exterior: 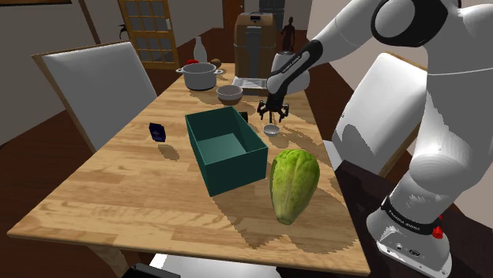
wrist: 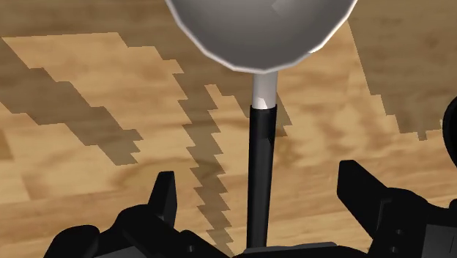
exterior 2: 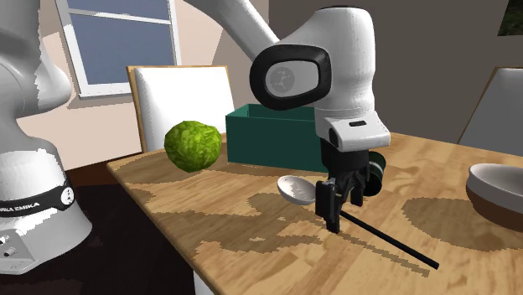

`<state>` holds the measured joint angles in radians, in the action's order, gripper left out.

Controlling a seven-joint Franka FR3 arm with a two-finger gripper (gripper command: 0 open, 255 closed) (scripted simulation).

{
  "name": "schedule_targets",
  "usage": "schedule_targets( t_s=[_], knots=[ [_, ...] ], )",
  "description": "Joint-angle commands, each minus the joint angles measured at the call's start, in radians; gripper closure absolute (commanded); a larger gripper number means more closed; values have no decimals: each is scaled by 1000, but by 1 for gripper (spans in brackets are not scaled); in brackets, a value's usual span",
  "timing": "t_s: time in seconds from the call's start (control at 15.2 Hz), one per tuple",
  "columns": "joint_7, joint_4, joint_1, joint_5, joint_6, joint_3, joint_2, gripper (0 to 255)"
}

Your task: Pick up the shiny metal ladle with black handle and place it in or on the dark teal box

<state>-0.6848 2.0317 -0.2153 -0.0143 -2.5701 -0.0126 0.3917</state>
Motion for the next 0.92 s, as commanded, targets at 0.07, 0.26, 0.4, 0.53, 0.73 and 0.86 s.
schedule_targets(
  t_s=[0.07,0.26,0.4,0.53,0.73,0.86],
  knots=[
    [0,0,0,0,-1,0,2,0],
    [0,0,0,0,-1,0,2,255],
    [0,0,0,0,-1,0,2,255],
    [0,-1,0,0,-2,0,3,255],
    [0,1,0,0,-2,0,1,255],
    [0,0,0,0,-1,0,2,255]
  ],
)
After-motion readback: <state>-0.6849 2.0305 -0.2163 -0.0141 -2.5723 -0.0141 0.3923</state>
